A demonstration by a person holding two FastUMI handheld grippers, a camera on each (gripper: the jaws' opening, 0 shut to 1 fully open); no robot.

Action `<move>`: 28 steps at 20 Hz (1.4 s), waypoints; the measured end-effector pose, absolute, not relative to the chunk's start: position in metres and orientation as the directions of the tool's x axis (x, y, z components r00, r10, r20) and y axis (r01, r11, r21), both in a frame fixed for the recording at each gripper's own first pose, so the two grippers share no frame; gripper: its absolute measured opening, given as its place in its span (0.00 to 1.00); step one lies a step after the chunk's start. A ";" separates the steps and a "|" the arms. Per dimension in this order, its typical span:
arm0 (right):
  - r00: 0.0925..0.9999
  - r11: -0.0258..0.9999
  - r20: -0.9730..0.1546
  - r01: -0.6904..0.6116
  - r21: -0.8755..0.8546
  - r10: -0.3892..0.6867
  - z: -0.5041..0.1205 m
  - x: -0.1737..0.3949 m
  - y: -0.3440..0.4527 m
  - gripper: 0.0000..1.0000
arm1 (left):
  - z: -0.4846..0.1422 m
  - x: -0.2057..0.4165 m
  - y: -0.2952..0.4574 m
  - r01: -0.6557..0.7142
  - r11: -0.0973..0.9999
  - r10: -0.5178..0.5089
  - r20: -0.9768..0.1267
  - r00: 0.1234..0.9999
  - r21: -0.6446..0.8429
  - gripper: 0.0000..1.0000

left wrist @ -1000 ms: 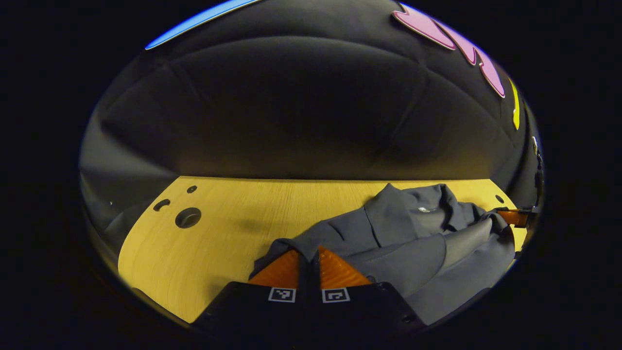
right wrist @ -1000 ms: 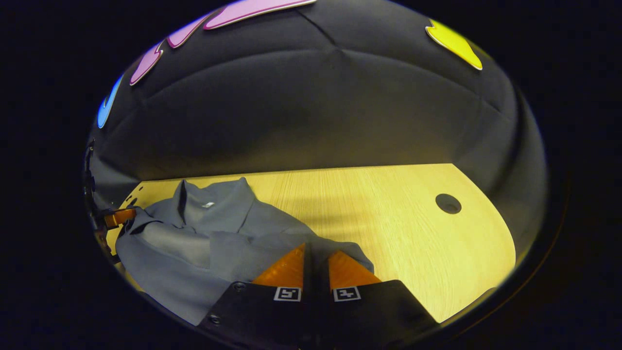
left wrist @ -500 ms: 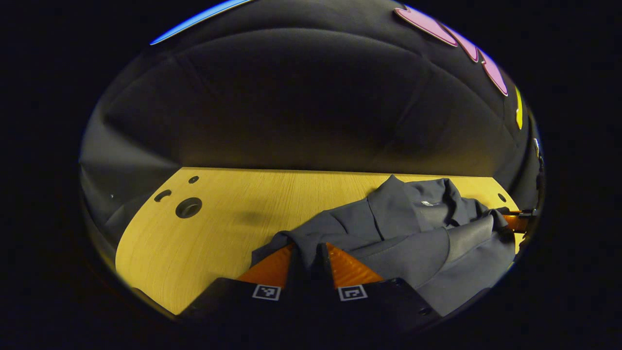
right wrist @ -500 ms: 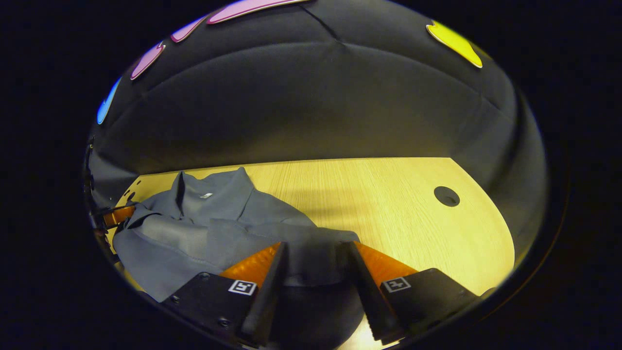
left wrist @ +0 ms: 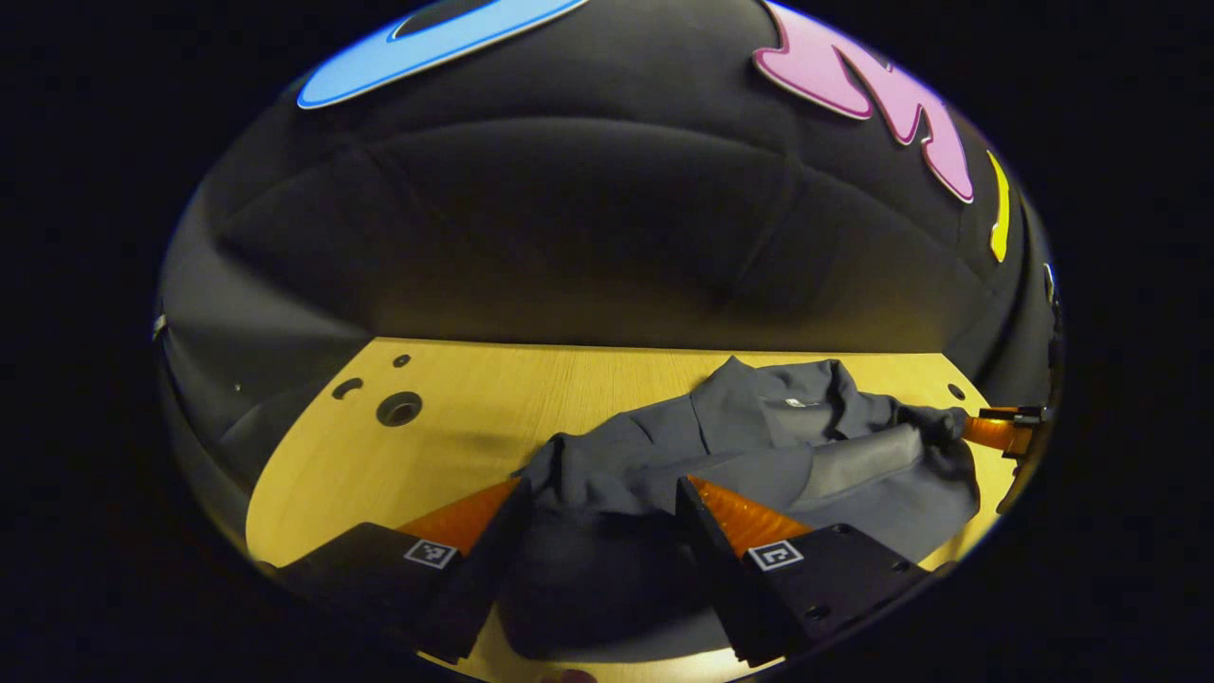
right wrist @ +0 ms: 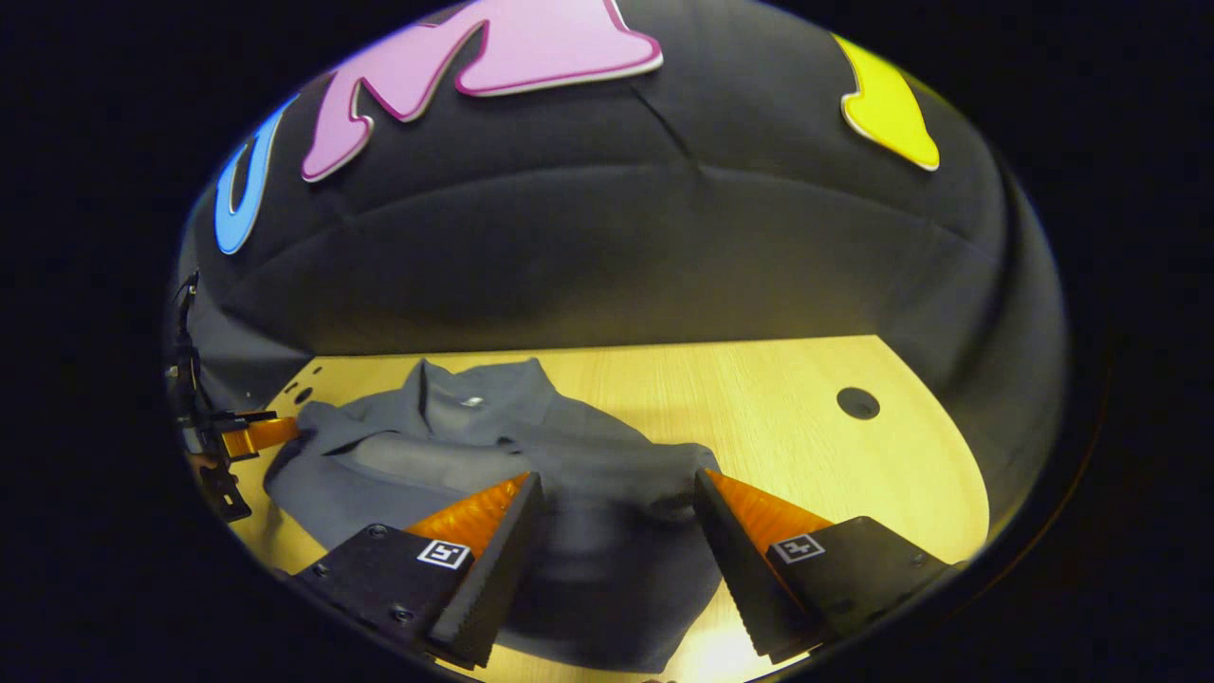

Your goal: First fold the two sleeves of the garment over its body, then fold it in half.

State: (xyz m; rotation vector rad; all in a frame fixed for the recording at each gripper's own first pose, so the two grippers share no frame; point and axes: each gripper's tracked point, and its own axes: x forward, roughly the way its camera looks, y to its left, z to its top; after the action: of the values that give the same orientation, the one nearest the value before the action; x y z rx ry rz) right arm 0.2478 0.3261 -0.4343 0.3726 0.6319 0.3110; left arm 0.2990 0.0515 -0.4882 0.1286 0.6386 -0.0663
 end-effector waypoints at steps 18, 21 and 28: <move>0.865 0.894 -0.377 -0.160 0.420 0.332 -0.284 0.087 0.228 0.98 | -0.321 0.132 -0.001 0.226 0.971 -0.169 -0.429 0.888 0.085 0.95; 0.865 0.888 -0.376 -0.153 0.433 0.332 -0.279 0.065 0.225 0.98 | -0.308 0.114 -0.010 0.245 0.967 -0.193 -0.419 0.887 0.074 0.95; 0.858 0.879 -0.391 -0.132 0.458 0.332 -0.280 0.023 0.224 0.98 | -0.305 0.075 -0.023 0.252 0.968 -0.221 -0.432 0.875 0.016 0.95</move>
State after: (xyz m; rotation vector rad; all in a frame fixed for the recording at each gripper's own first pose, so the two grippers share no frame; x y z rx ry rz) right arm 0.0231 0.2236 -0.2800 0.4342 0.4819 0.2518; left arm 0.0748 -0.0234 -0.3045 0.0722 0.4421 -0.2469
